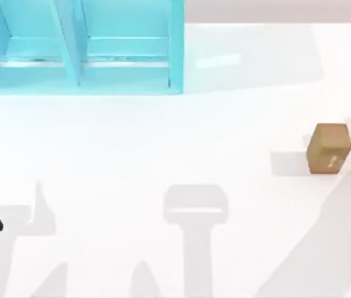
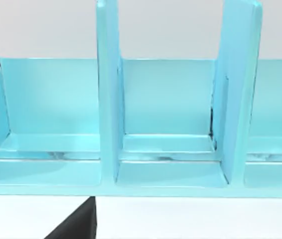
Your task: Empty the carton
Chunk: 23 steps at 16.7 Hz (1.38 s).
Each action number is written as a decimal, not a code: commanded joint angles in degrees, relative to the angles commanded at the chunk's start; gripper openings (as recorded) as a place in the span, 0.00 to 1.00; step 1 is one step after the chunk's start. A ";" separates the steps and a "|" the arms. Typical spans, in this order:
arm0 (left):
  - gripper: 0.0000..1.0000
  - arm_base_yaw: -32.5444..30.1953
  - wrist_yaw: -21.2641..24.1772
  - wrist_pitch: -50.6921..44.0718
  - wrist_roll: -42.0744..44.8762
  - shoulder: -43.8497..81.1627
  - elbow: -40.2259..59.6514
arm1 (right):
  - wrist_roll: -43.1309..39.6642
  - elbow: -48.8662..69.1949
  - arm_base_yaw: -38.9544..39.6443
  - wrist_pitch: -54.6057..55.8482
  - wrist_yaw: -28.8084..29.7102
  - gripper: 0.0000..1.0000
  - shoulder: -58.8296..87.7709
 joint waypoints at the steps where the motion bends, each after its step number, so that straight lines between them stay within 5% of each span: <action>1: 1.00 0.00 0.00 0.00 0.00 0.00 0.00 | 0.00 0.00 0.00 0.00 0.00 1.00 0.00; 2: 1.00 0.00 0.00 0.00 0.00 0.00 0.00 | 0.00 0.00 0.00 0.00 0.00 1.00 0.00; 15: 1.00 0.00 0.00 0.00 0.00 0.00 0.00 | 0.00 0.00 0.00 0.00 0.00 0.02 0.00; 23: 1.00 0.00 0.00 0.00 0.00 0.00 0.00 | 0.00 0.00 0.00 0.00 0.00 0.00 0.00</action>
